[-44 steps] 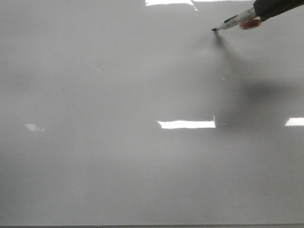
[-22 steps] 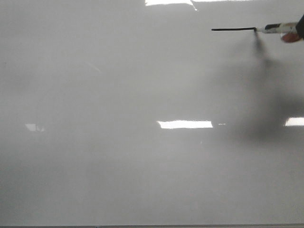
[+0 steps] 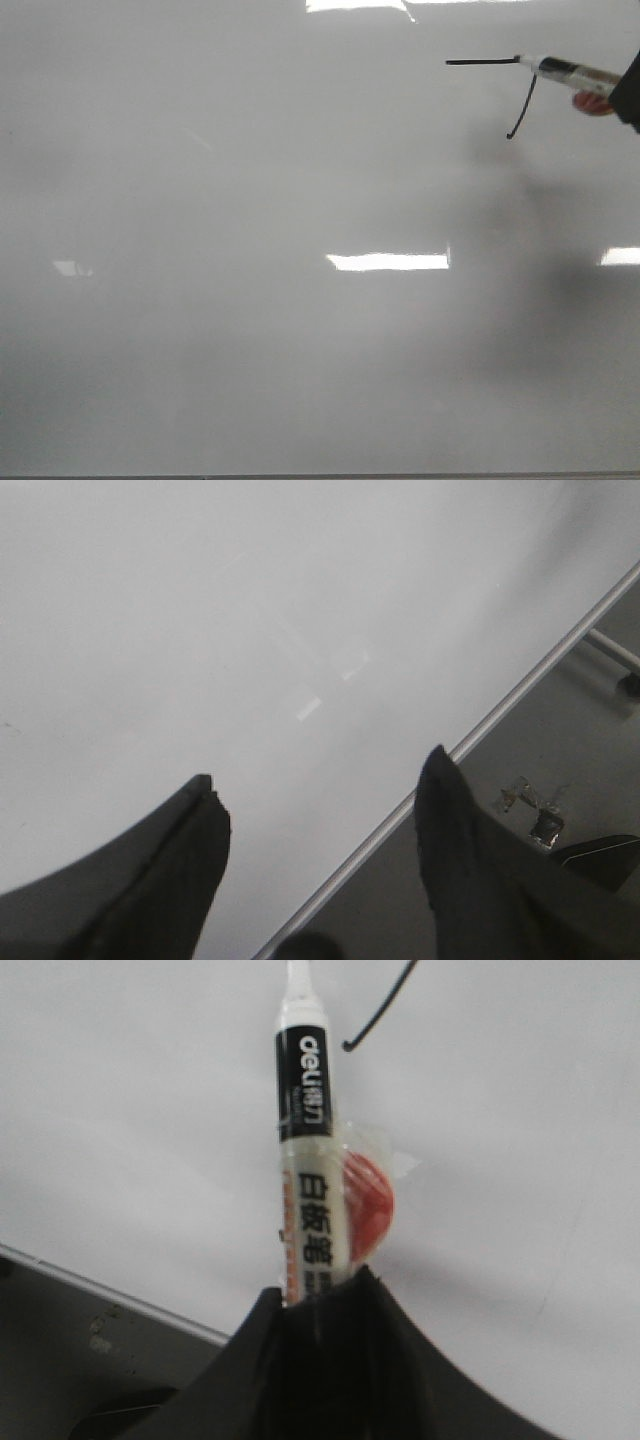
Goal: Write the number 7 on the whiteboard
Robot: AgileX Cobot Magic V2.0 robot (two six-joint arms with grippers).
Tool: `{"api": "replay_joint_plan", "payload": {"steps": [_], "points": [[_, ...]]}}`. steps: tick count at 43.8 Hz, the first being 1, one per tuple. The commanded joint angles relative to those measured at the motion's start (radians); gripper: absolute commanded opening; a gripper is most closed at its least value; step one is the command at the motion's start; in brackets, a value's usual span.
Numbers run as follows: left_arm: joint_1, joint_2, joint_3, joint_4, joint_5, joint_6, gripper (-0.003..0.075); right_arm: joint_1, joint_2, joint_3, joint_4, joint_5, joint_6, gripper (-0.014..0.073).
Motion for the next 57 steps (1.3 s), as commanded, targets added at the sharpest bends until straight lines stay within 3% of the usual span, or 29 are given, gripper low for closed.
{"api": "replay_joint_plan", "payload": {"steps": [1, 11, 19, 29, 40, 46, 57], "points": [[-0.015, -0.008, -0.054, -0.065, -0.056, 0.058, 0.0407, 0.034, -0.105, -0.039, 0.007, 0.096, -0.065, -0.0067], [-0.177, 0.049, -0.129, -0.12, -0.004, 0.194, 0.0419, 0.205, -0.221, -0.039, 0.033, 0.291, -0.338, -0.0067], [-0.356, 0.169, -0.203, -0.133, 0.036, 0.246, 0.0541, 0.309, -0.233, -0.039, 0.119, 0.356, -0.469, -0.0067], [-0.537, 0.334, -0.316, -0.133, 0.042, 0.281, 0.0542, 0.329, -0.233, -0.039, 0.139, 0.359, -0.483, -0.0067], [-0.6, 0.452, -0.404, -0.164, 0.036, 0.297, 0.0541, 0.329, -0.233, -0.039, 0.138, 0.357, -0.483, -0.0067], [-0.601, 0.476, -0.414, -0.234, 0.045, 0.355, 0.049, 0.329, -0.233, -0.039, 0.138, 0.354, -0.483, -0.0067], [-0.596, 0.478, -0.414, -0.281, 0.074, 0.403, 0.0301, 0.329, -0.233, -0.039, 0.138, 0.354, -0.483, -0.0067]]}}
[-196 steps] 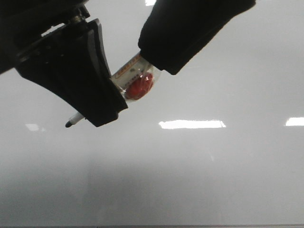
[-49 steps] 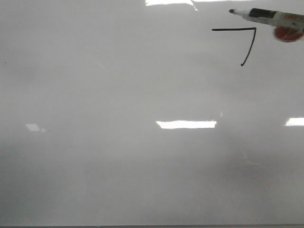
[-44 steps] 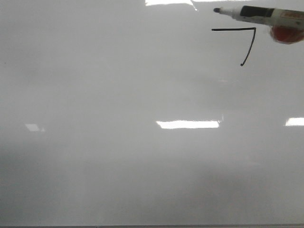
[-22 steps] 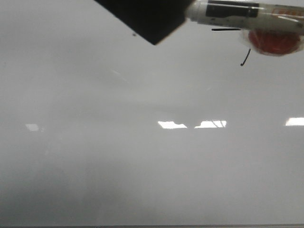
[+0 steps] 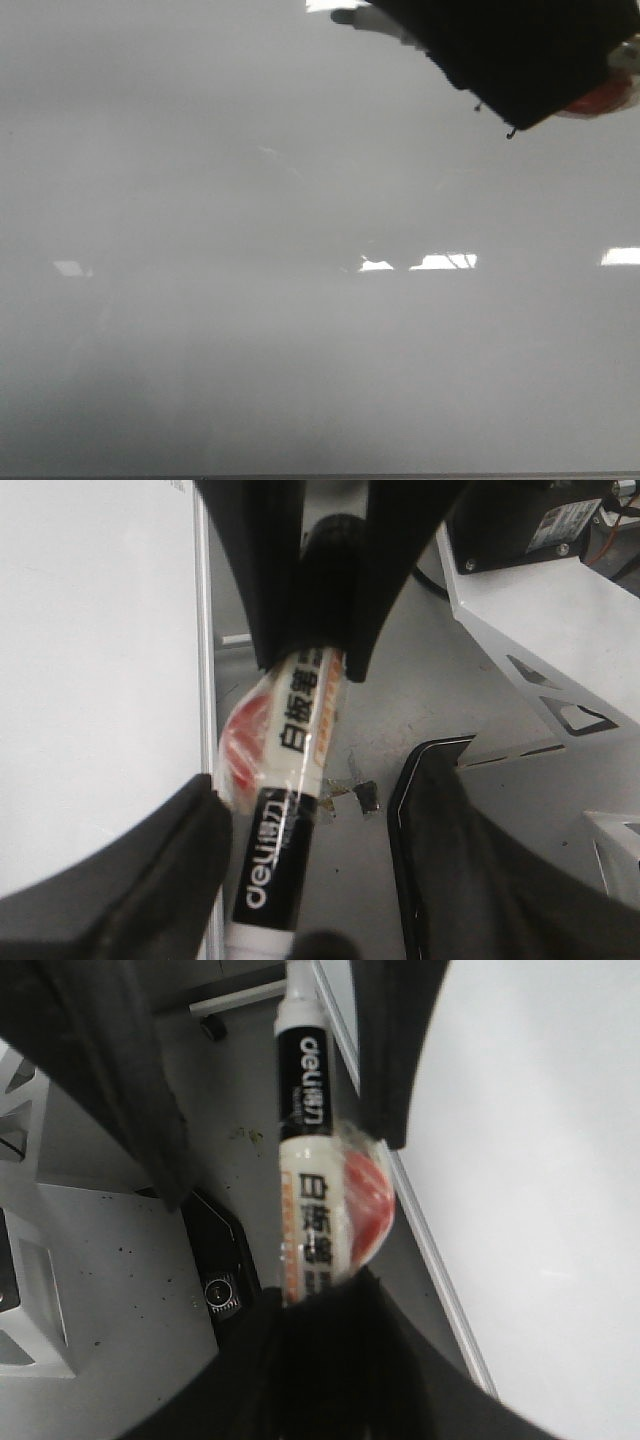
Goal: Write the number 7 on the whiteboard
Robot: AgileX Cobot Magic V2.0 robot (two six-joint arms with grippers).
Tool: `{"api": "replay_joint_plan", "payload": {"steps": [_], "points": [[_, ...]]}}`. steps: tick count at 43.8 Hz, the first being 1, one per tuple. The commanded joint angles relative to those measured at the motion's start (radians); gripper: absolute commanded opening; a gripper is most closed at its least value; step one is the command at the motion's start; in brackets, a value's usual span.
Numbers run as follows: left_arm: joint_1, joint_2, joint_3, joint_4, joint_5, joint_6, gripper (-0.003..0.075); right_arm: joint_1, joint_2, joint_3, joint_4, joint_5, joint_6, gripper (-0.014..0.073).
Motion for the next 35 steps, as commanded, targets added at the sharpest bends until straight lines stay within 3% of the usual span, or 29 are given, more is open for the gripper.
{"api": "replay_joint_plan", "payload": {"steps": [1, 16, 21, 25, 30, 35], "points": [[-0.001, -0.031, -0.036, -0.045, -0.013, 0.005, 0.0279, -0.001, -0.011, -0.032, 0.043, -0.035, -0.012, -0.0067], [-0.001, -0.031, -0.036, -0.026, 0.004, 0.003, 0.0065, -0.001, -0.011, -0.032, 0.043, -0.049, -0.011, -0.0053], [-0.001, -0.031, -0.036, -0.005, 0.006, -0.023, 0.0041, -0.002, -0.011, -0.032, 0.043, -0.057, -0.011, 0.0094], [-0.001, -0.031, -0.036, 0.092, 0.004, -0.113, 0.0041, -0.003, -0.011, -0.032, 0.042, -0.057, -0.011, 0.0322], [-0.001, -0.031, -0.036, 0.285, 0.005, -0.293, 0.0041, -0.005, -0.011, -0.032, 0.019, -0.072, 0.004, 0.0543], [0.01, -0.043, -0.036, 0.529, 0.021, -0.546, 0.0041, -0.005, -0.011, -0.032, -0.02, -0.115, 0.077, 0.061]]}}
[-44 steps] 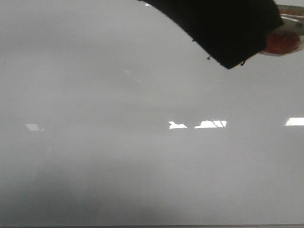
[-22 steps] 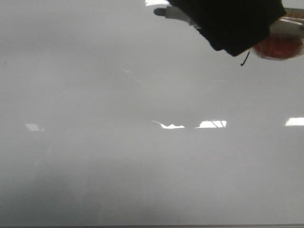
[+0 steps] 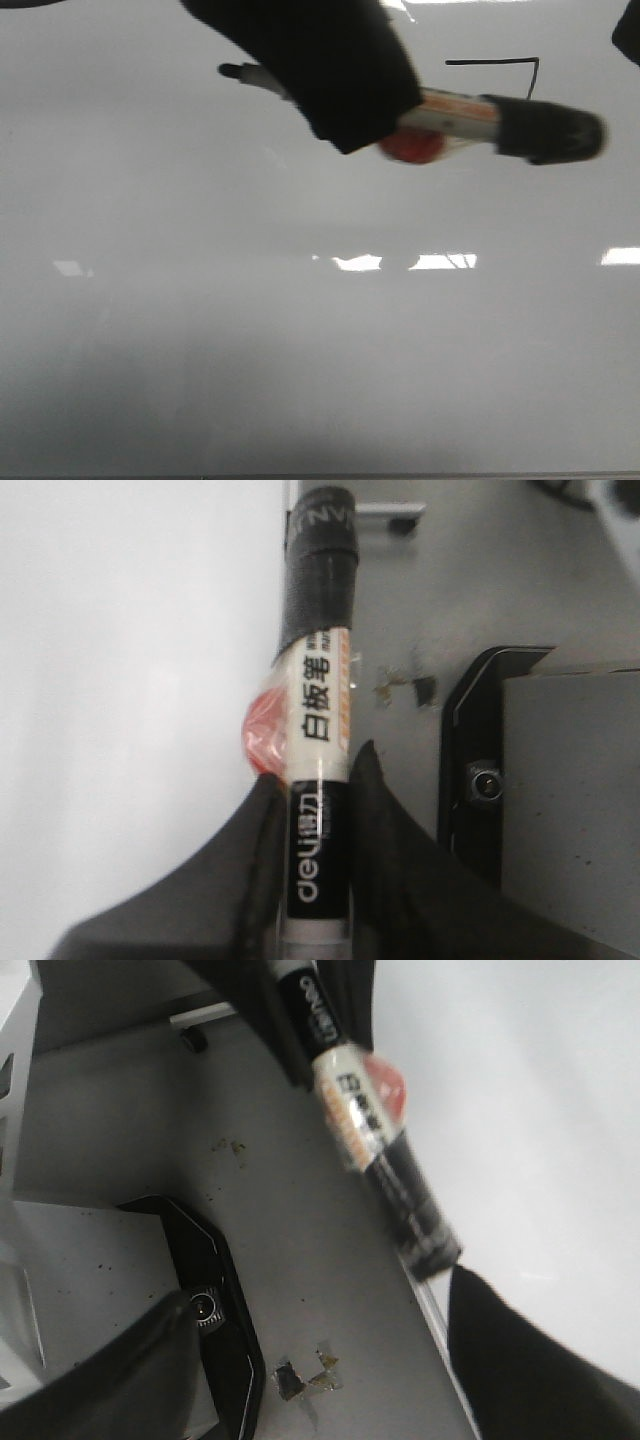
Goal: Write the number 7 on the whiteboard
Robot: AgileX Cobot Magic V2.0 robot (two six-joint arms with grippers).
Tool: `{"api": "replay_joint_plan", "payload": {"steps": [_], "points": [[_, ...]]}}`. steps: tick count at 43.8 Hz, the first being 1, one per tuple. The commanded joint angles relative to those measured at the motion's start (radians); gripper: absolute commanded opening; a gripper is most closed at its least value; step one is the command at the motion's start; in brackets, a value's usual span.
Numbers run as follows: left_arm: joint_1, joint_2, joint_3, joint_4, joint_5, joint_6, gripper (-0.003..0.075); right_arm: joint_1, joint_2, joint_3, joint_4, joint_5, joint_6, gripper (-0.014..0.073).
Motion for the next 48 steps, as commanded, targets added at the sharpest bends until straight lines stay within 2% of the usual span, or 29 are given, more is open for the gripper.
{"api": "replay_joint_plan", "payload": {"steps": [1, 4, 8, 15, 23, 29, 36, 42, 48], "points": [[0.015, -0.048, -0.03, 0.204, -0.017, -0.222, 0.0041, -0.006, -0.011, -0.032, -0.009, -0.074, 0.056, 0.061], [0.045, -0.057, -0.03, 0.316, 0.006, -0.356, 0.0041, -0.006, -0.011, -0.032, -0.018, -0.079, 0.068, 0.061], [0.118, -0.083, -0.03, 0.377, 0.042, -0.481, 0.0041, -0.006, -0.011, -0.032, -0.019, -0.079, 0.068, 0.061], [0.289, -0.175, 0.014, 0.379, 0.008, -0.564, 0.0041, -0.006, -0.011, -0.032, -0.019, -0.079, 0.068, 0.061], [0.506, -0.348, 0.174, 0.379, -0.156, -0.628, 0.0041, -0.006, -0.011, -0.032, -0.019, -0.087, 0.068, 0.0605], [0.677, -0.464, 0.338, 0.379, -0.399, -0.729, 0.0041, -0.006, -0.011, -0.032, -0.019, -0.107, 0.068, 0.0578], [0.824, -0.507, 0.544, 0.379, -0.776, -0.812, 0.0041, -0.006, -0.011, -0.032, -0.019, -0.123, 0.068, 0.0575], [0.894, -0.468, 0.684, 0.372, -1.039, -0.823, 0.0041, -0.006, -0.011, -0.032, -0.019, -0.123, 0.068, 0.0575], [0.919, -0.384, 0.76, 0.307, -1.216, -0.823, 0.0041, -0.006, -0.011, -0.032, -0.019, -0.123, 0.068, 0.0575]]}}
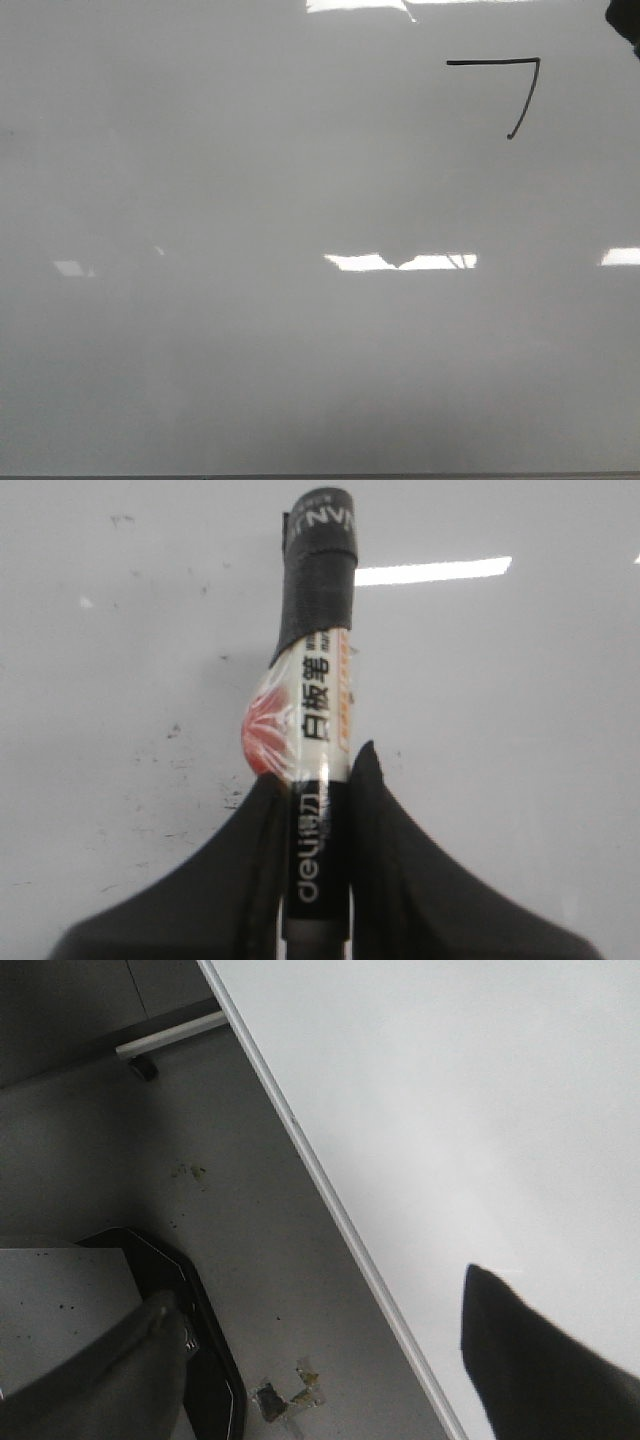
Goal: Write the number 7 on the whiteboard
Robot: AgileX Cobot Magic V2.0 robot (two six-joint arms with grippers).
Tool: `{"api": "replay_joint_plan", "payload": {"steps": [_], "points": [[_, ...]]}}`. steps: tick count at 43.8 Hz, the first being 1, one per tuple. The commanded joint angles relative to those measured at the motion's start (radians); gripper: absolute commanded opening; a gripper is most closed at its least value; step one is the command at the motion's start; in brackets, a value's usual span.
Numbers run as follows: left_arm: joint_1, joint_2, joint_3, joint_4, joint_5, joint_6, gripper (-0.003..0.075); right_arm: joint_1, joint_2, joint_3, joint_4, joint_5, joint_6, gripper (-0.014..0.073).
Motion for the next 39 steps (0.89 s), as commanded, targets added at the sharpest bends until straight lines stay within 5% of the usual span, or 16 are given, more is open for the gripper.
{"api": "replay_joint_plan", "payload": {"steps": [1, 17, 32, 39], "points": [[0.013, 0.046, 0.01, -0.058, -0.218, -0.012, 0.0041, -0.006, -0.011, -0.032, 0.018, -0.048, -0.002, 0.0575], [0.013, 0.294, 0.015, -0.072, -0.564, -0.004, 0.0043, -0.006, -0.011, -0.032, 0.018, -0.048, -0.002, 0.0575], [0.013, 0.423, 0.013, -0.072, -0.617, -0.004, 0.0052, -0.006, -0.011, -0.032, 0.018, -0.048, -0.002, 0.0575], [0.013, 0.439, 0.013, -0.072, -0.622, -0.004, 0.0176, -0.006, -0.011, -0.032, 0.018, -0.048, -0.002, 0.0575]]}}
